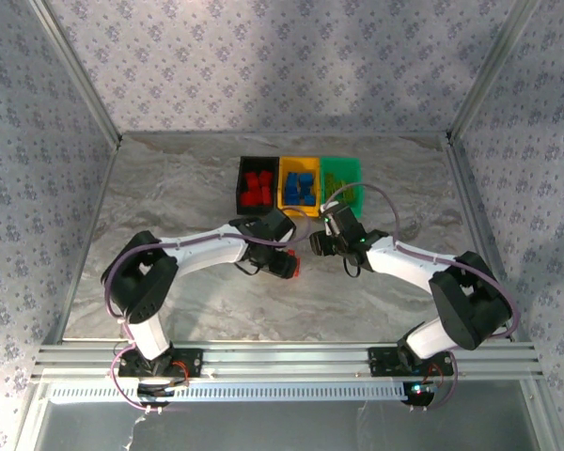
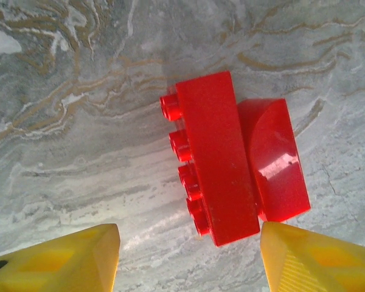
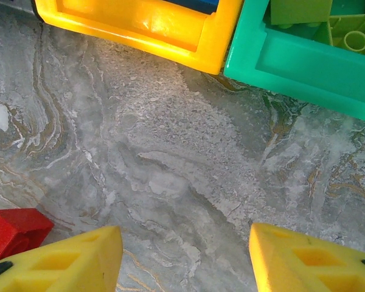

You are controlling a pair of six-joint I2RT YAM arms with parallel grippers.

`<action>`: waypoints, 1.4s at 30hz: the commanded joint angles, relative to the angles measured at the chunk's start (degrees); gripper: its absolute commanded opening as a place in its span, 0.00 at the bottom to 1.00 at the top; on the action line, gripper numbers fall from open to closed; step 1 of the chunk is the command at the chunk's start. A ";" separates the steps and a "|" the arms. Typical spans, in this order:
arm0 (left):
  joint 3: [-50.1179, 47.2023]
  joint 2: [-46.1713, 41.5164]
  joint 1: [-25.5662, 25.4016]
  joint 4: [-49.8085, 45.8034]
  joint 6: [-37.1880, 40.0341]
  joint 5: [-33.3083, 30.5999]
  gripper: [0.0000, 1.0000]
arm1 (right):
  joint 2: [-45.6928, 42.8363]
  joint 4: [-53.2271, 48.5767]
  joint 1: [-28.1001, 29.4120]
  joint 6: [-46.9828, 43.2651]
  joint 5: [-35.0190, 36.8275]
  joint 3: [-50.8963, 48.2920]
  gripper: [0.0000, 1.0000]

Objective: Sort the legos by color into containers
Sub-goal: Move the legos to the center of the table.

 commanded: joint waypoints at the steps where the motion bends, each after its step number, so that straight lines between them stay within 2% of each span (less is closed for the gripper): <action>1: 2.51 1.28 -0.21 -0.32 -1.01 -0.54 0.62 | -1.61 0.14 0.04 0.50 0.46 -0.48 0.59; 10: 4.27 4.34 -0.38 -1.08 -1.10 0.68 0.62 | -1.95 0.30 0.24 0.55 0.34 -0.73 0.59; 17: 6.39 6.33 -0.22 -7.50 -2.38 -9.54 0.56 | -1.85 0.29 0.13 0.50 0.38 -0.67 0.59; 27: 5.87 2.95 1.85 -10.13 -1.45 -17.06 0.50 | -1.51 0.14 0.08 0.59 0.29 -0.48 0.59; 32: 4.75 1.59 3.96 -10.05 -2.16 -16.31 0.50 | -1.52 0.19 0.23 0.59 0.26 -0.50 0.59; 39: 5.17 0.80 3.88 -10.06 -0.28 -16.69 0.47 | -1.58 0.17 0.24 0.59 0.23 -0.49 0.59; 42: 6.19 1.70 3.14 -9.94 0.02 -14.36 0.48 | -1.46 0.38 0.33 0.72 -0.04 -0.48 0.59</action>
